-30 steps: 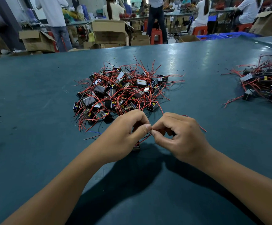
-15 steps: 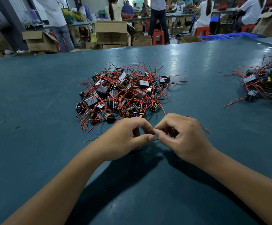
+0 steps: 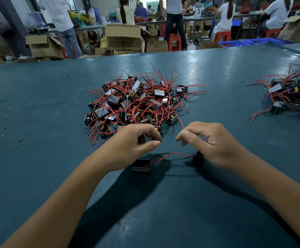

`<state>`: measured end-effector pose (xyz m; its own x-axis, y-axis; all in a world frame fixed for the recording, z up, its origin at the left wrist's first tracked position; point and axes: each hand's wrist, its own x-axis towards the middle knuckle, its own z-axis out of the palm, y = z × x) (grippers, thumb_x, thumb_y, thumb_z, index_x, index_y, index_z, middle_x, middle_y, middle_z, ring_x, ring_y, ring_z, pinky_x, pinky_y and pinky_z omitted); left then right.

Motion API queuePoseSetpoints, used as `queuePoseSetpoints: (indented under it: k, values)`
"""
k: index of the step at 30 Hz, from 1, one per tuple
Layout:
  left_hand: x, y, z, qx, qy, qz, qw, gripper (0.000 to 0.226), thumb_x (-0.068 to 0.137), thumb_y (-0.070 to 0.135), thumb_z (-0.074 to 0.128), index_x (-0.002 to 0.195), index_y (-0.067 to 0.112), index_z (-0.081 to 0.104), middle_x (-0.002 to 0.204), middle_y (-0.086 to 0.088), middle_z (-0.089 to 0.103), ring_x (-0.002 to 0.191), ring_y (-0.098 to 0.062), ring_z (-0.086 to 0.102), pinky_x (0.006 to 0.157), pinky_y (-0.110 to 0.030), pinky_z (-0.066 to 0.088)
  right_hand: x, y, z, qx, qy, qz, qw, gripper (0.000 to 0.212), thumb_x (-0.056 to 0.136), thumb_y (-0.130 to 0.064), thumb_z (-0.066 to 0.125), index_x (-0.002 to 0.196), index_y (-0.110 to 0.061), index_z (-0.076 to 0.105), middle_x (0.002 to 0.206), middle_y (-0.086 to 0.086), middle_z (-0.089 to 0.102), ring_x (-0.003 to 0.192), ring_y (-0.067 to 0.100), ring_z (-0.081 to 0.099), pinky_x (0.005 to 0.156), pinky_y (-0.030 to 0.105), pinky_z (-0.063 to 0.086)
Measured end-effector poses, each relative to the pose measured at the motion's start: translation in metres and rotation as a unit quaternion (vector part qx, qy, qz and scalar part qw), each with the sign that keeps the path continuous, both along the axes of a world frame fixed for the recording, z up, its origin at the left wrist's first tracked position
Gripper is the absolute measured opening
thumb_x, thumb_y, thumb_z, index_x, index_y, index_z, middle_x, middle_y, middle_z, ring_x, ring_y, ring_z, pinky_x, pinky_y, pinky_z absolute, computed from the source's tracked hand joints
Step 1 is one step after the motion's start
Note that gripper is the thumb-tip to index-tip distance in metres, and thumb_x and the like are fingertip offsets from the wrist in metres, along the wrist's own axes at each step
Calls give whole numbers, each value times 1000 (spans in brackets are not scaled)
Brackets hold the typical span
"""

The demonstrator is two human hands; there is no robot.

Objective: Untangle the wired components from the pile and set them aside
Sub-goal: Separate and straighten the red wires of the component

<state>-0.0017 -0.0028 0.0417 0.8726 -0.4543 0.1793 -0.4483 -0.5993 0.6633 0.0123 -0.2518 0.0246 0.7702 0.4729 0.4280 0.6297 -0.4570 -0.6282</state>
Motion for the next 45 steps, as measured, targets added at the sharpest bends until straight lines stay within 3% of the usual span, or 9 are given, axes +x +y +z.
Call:
queuePoseSetpoints:
  k: [3,7,11,17,26,30,34,40,45]
  values:
    - [-2,-6,-2,9,-2,6,1000,12,92,27,71,102,20,70,74,27,62,52,-3,40,52,-13,32,2,4,-2,-32,26,-7,999,9,94,-19,66,101,-21,70,86,-10,72,83,8,67,76,25,53]
    - [-4,-13,-6,51,3,-9,999,20,89,33,74,102,19,73,80,14,67,58,6,51,56,-10,35,-1,5,0,-79,80,17,994,20,86,-21,77,102,-27,66,89,-14,72,82,-3,65,70,10,50]
    - [-2,-12,-7,50,26,-5,998,10,94,28,69,91,19,73,74,10,67,64,0,55,60,-16,40,-1,10,-1,-167,137,22,976,38,80,-30,82,111,-29,61,90,-13,69,76,-4,62,71,10,47]
    - [-1,-11,-8,17,56,20,998,13,98,23,63,87,19,67,71,9,66,54,4,50,54,-11,36,-4,15,-2,-241,51,17,969,8,93,-25,68,99,-24,73,91,-11,71,83,2,61,78,16,45]
    - [-2,-17,-8,-70,117,36,990,12,97,15,62,86,13,66,65,11,68,52,-3,48,51,-15,38,-8,18,-8,5,103,-91,990,14,89,-14,68,79,-24,68,67,-9,71,57,5,65,55,19,52]
    - [-4,-18,-9,-98,128,39,986,11,98,13,62,88,11,66,69,5,69,55,-8,49,53,-17,40,-9,23,-13,37,128,-85,987,13,91,-16,67,80,-23,68,66,-8,70,50,2,61,51,13,45]
    - [-3,-18,-11,-106,133,41,985,10,97,12,62,89,11,67,71,3,70,56,-5,51,54,-14,41,-9,25,-16,64,158,-86,982,10,92,-16,65,85,-23,68,64,-3,70,53,6,63,53,21,51]
    - [1,-16,-15,-173,161,40,971,5,95,3,64,95,8,65,85,-7,76,67,-4,63,62,-16,49,-12,29,-13,117,198,-94,969,13,95,-13,62,84,-19,67,59,2,66,45,11,58,41,19,43]
    - [4,-17,-20,-209,171,48,962,12,93,3,67,96,7,56,85,-9,77,72,-19,65,68,-27,53,-14,34,-10,173,247,-85,950,11,94,-5,61,87,-9,68,67,5,70,51,14,57,44,22,44]
